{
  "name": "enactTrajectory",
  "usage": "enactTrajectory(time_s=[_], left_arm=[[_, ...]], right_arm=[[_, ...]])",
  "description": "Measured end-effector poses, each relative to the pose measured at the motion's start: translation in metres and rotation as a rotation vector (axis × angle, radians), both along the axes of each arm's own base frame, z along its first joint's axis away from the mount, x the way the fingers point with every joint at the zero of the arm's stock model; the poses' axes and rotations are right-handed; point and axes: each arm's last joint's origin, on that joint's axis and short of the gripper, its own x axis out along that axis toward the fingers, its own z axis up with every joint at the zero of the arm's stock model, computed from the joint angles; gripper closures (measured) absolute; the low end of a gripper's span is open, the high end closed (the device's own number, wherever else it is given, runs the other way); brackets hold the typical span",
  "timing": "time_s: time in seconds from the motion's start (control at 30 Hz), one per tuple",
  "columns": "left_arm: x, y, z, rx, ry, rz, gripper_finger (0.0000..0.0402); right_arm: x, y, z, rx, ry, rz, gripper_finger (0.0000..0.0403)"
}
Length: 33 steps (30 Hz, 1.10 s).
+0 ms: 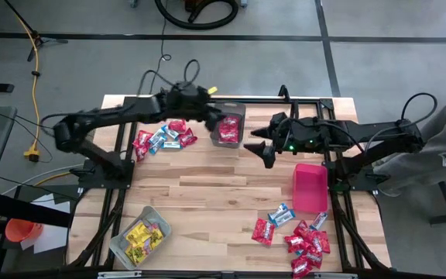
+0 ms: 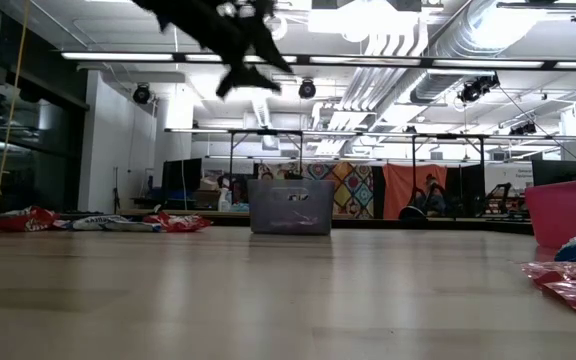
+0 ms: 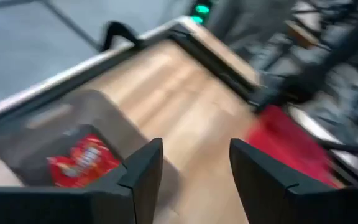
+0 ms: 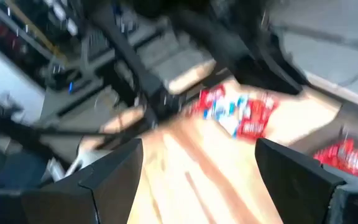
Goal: Sort candy
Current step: Put the red candy pack into the black bin
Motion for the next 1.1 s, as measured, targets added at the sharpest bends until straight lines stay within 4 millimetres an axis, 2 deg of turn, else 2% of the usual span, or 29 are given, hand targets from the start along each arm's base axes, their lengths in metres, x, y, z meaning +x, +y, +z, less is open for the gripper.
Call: enactTrajectory(time_s=[0.1, 0.23, 0.37, 0.47, 0.53, 0.63, 0.83, 1.1], left_arm=[[-0.021, -0.031, 0.025, 0.032, -0.030, -0.094, 0.0228], [-0.048, -0.074, 0.039, 0.099, -0.102, -0.130, 0.0228], [-0.075, -0.110, 0.037, 0.097, -0.221, -0.121, 0.0229], [-0.089, -0.127, 0.028, 0.070, -0.281, -0.105, 0.0229], [-0.097, -0.135, 0.022, 0.064, -0.288, -0.086, 0.0229], [-0.102, -0.142, 0.016, 0.084, -0.287, -0.056, 0.0229], [-0.101, -0.147, 0.015, 0.096, -0.296, -0.031, 0.0229], [-0.101, -0.147, 0.016, 0.095, -0.307, -0.030, 0.0229]], right_arm=[[-0.004, 0.003, -0.012, 0.088, 0.122, 0.068, 0.0096], [-0.006, 0.018, -0.034, 0.221, 0.331, 0.143, 0.0096], [-0.005, 0.055, -0.055, 0.294, 0.514, 0.284, 0.0096], [-0.004, 0.088, -0.073, 0.286, 0.631, 0.378, 0.0096], [-0.001, 0.109, -0.088, 0.267, 0.701, 0.412, 0.0096], [0.008, 0.129, -0.117, 0.194, 0.807, 0.406, 0.0096], [0.025, 0.153, -0.177, 0.057, 1.007, 0.404, 0.0096], [0.035, 0.183, -0.232, -0.082, 1.056, 0.507, 0.0096]])
